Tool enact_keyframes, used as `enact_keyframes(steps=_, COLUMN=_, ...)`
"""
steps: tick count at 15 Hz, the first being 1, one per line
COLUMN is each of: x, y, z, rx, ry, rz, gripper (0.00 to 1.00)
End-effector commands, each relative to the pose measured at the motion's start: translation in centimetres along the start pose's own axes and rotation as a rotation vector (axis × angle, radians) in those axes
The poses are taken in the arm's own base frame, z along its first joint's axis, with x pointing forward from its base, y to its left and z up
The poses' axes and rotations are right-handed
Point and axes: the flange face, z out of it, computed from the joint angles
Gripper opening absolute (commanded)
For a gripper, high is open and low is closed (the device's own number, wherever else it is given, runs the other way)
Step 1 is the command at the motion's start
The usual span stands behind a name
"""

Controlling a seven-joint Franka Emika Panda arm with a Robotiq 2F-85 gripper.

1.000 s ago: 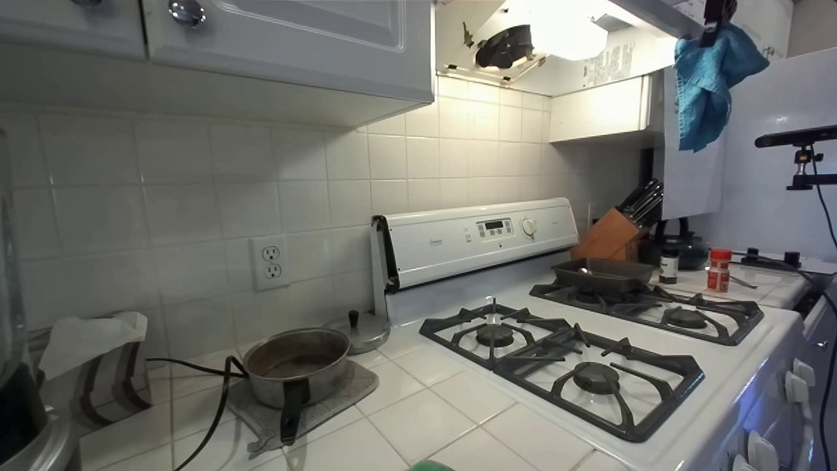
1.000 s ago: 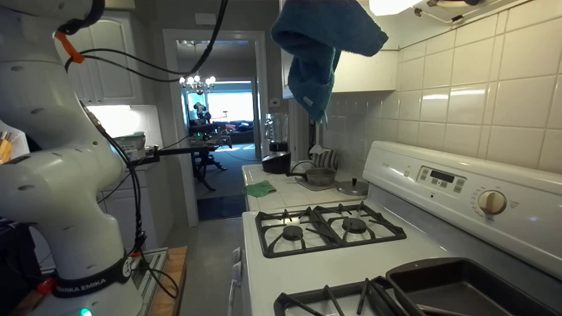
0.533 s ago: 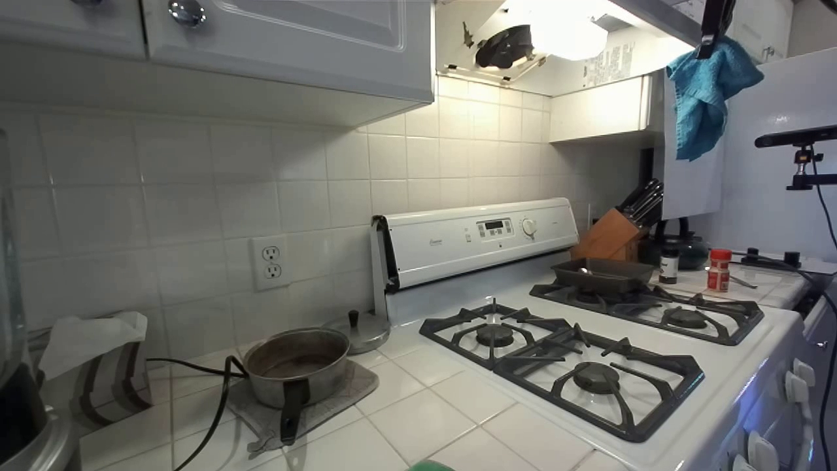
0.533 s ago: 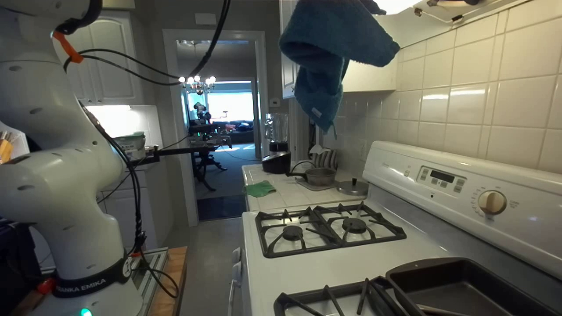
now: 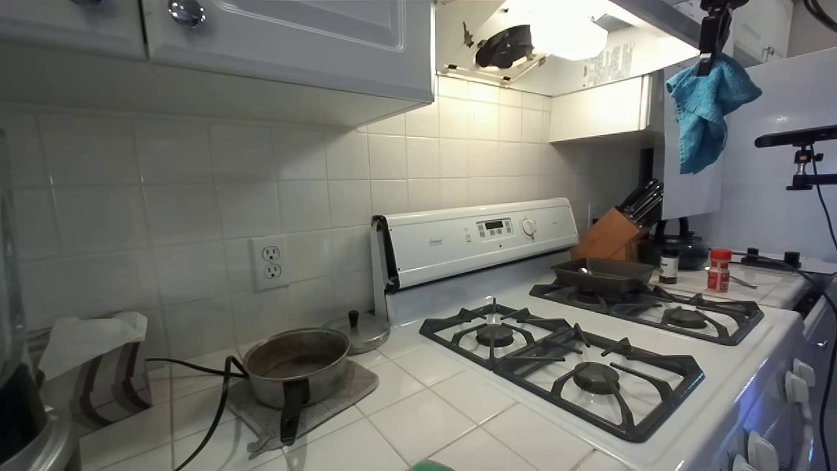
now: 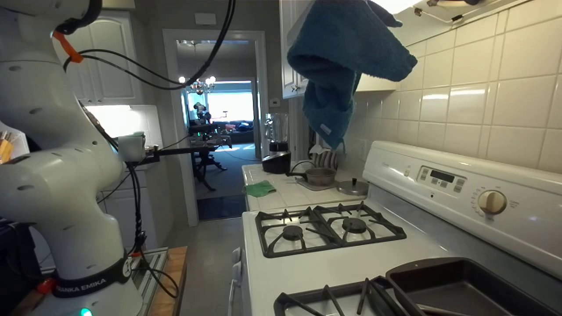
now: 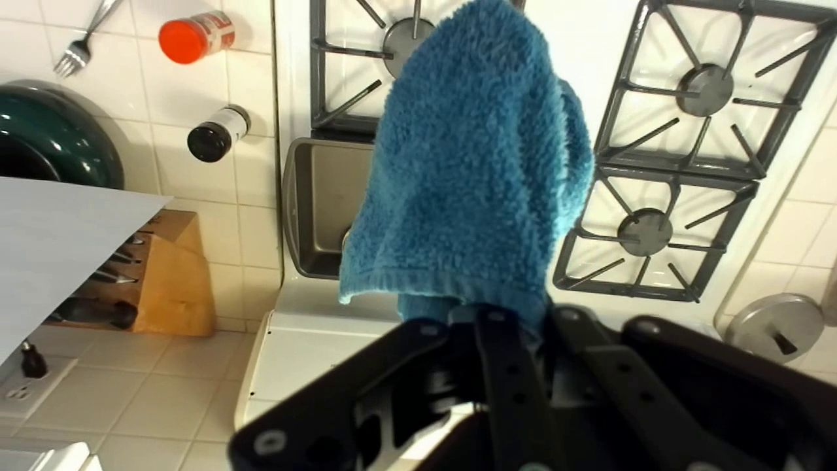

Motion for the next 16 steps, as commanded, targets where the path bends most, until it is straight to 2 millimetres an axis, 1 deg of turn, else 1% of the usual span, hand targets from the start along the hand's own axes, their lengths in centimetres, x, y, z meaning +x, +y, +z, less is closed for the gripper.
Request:
enact_keyframes(steps=1, x=-0.5, y=-0.1, z=0.8, rx=-0.040, ry=0.011, rz=0.013, gripper=0.02)
enact_keyframes(steps=7, x=0.3, y=0.1, z=2.6, rx=-0.048, ry=0.059, rz=0.009, gripper=0.02)
enact_keyframes(steps=10, x=0.3, y=0.3, z=2.7, rx=-0.057, ry=0.098, rz=0.027, gripper=0.02)
enact_keyframes(steps=12, x=0.2, y=0.1, z=2.5, rx=-0.054, ry=0.098, rz=0.037, gripper=0.02)
enact_keyframes(steps=16, x=-0.4, y=-1.2, z=1.1, rx=-0.026, ry=0.059, rz=0.038, gripper=0.02)
